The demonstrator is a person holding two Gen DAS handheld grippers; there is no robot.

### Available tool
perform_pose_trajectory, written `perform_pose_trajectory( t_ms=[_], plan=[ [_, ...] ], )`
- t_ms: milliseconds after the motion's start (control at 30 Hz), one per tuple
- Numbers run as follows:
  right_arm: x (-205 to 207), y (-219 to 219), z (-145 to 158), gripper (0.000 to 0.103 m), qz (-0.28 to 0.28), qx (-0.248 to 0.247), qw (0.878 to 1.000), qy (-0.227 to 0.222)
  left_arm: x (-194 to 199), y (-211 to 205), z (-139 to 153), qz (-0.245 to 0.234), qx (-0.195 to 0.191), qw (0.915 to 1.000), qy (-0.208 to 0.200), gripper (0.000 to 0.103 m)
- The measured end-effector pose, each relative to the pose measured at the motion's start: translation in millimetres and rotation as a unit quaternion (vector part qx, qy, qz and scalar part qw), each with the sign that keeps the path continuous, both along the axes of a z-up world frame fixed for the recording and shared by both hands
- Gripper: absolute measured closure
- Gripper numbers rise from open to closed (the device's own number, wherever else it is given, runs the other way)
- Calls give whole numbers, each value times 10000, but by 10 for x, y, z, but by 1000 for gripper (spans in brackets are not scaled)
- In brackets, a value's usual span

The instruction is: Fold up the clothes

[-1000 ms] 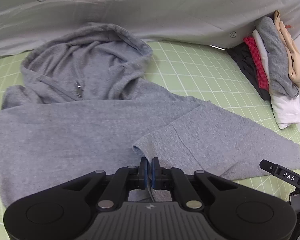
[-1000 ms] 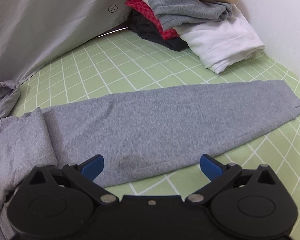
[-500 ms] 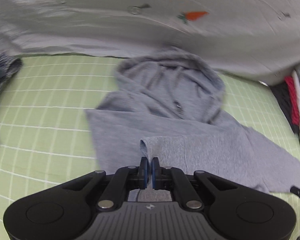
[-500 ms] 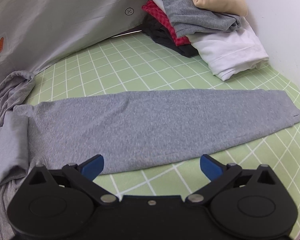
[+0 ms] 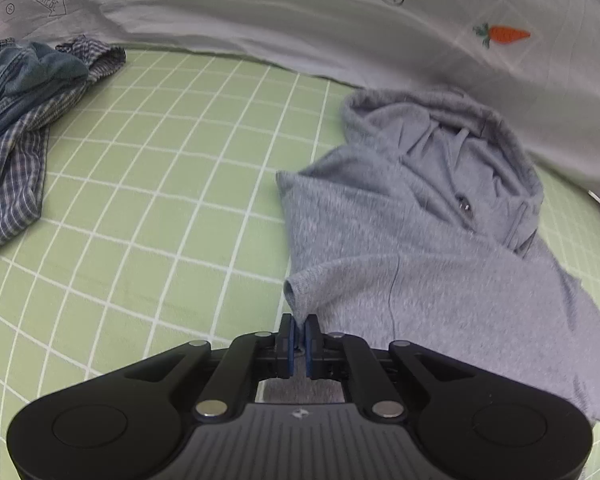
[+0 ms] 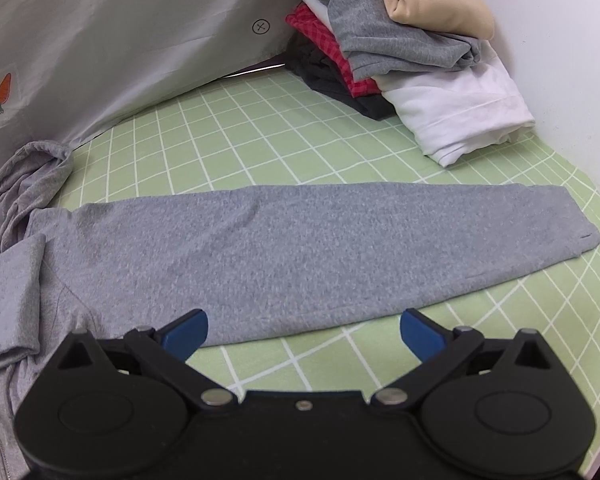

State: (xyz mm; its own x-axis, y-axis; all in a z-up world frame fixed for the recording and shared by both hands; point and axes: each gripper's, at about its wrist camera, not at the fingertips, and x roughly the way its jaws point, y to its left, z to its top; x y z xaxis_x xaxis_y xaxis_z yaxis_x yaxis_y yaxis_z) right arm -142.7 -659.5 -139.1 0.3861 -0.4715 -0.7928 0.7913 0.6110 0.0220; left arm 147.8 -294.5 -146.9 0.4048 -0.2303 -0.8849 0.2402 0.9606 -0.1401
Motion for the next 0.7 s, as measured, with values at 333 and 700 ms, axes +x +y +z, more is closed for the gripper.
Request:
perform_pose_trajectory(
  t_ms=[333, 700],
  plan=[
    [25, -15, -39, 0, 117, 133, 9998, -78, 31, 81, 26, 689, 369, 9969, 23, 16],
    [-249, -503, -132, 0, -406, 60, 9984, -395, -255, -222, 476, 371, 361, 9975, -472, 0]
  ],
)
